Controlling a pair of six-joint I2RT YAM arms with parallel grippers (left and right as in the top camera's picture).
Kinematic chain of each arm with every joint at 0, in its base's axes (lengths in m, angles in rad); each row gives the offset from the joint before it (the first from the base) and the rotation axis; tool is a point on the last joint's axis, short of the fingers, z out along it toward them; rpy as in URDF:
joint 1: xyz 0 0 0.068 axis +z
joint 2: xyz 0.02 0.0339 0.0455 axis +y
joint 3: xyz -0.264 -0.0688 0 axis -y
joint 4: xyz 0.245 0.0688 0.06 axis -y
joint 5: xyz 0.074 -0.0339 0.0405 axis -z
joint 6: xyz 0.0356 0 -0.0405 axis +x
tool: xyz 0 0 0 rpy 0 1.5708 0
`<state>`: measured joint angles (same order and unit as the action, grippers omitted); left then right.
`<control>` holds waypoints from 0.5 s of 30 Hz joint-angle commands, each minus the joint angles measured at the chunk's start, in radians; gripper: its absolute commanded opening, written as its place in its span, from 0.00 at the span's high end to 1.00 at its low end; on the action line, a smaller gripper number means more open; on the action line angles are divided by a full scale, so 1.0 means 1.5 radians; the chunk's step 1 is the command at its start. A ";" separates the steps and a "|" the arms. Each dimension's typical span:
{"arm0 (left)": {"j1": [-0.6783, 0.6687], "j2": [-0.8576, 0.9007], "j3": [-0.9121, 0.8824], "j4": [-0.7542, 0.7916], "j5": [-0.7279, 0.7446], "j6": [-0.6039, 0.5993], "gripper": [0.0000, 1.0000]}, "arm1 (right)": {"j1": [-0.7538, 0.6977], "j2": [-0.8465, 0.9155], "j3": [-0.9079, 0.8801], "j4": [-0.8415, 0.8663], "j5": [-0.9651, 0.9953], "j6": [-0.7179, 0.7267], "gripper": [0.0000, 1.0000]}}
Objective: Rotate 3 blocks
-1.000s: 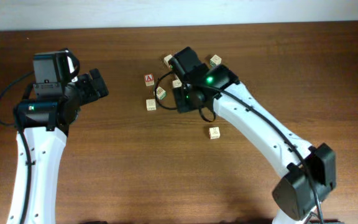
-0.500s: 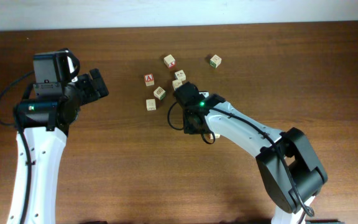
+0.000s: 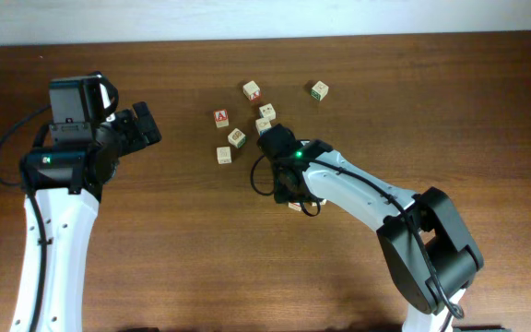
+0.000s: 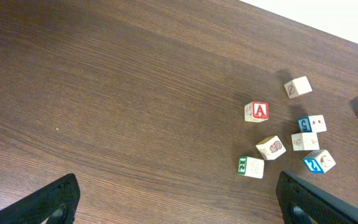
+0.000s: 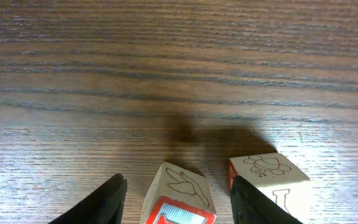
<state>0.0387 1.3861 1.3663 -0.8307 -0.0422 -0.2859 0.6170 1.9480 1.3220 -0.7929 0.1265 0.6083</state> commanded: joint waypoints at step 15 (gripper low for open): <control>0.003 0.006 0.011 -0.001 -0.007 -0.009 0.01 | -0.097 0.178 0.226 0.173 -0.094 -0.474 0.30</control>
<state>0.0387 1.3869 1.3663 -0.8307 -0.0422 -0.2886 0.4942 2.1815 1.6543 -0.5476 0.0578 -0.0273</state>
